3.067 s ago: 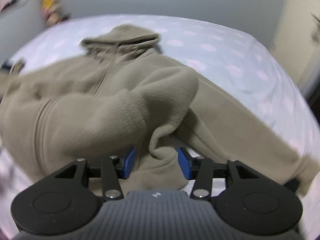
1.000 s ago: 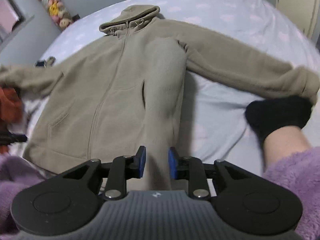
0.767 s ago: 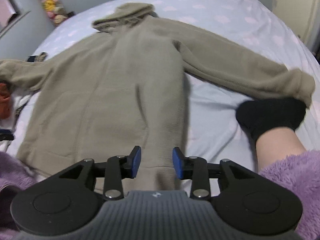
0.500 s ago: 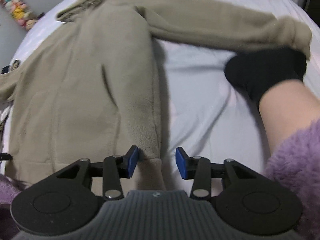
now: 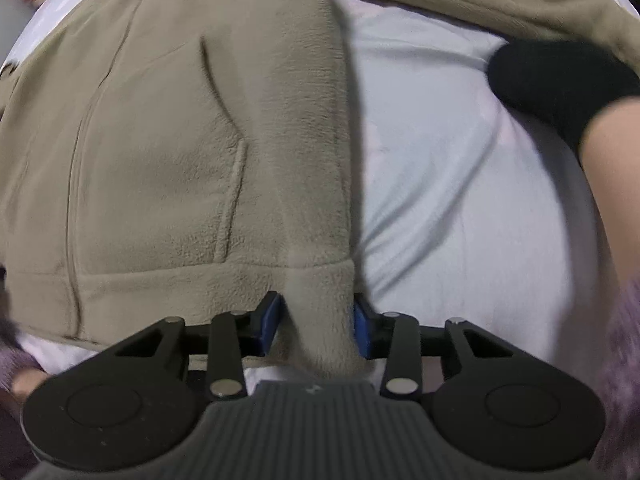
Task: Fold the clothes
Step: 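Pull the hem with both grippers to lay the hoodie body flat, then release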
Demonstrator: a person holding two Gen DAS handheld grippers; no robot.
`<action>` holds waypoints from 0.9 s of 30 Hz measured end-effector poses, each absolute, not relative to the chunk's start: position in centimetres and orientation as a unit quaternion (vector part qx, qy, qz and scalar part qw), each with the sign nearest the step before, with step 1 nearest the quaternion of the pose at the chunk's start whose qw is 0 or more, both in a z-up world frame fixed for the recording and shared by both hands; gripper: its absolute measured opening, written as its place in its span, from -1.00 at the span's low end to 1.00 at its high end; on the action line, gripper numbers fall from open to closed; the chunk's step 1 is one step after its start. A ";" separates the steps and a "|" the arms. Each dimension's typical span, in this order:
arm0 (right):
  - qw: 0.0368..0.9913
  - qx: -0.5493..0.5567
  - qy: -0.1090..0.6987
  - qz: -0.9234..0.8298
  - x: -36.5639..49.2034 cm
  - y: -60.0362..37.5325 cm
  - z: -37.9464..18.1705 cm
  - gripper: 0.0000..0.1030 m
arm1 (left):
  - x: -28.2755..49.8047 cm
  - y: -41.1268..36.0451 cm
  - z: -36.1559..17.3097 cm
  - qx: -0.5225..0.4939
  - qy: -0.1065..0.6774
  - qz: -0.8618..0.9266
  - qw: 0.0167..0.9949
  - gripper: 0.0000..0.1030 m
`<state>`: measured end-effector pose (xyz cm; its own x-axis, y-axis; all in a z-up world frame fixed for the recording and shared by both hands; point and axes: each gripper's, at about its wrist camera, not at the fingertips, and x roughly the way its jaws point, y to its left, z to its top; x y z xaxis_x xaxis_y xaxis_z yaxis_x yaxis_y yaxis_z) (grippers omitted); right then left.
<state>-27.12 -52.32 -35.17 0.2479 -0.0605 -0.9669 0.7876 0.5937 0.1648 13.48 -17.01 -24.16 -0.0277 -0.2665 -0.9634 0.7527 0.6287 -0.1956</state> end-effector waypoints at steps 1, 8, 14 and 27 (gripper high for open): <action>0.711 0.343 0.533 -0.306 -27.1 -52.3 -34.5 -0.12 | 13.4 -16.9 -24.1 0.195 0.605 -0.384 0.669 0.14; 0.750 0.369 0.437 -0.331 -27.5 -53.7 -29.9 0.24 | 13.6 -14.0 -23.8 0.115 0.621 -0.384 0.674 0.14; 0.741 0.455 0.376 -0.321 -32.3 -56.2 -31.8 -0.07 | 13.8 -14.2 -24.5 0.116 0.637 -0.376 0.663 0.13; 0.726 0.499 0.384 -0.278 -32.1 -55.0 -38.5 -0.46 | 11.8 -15.9 -24.5 0.147 0.629 -0.384 0.660 -0.39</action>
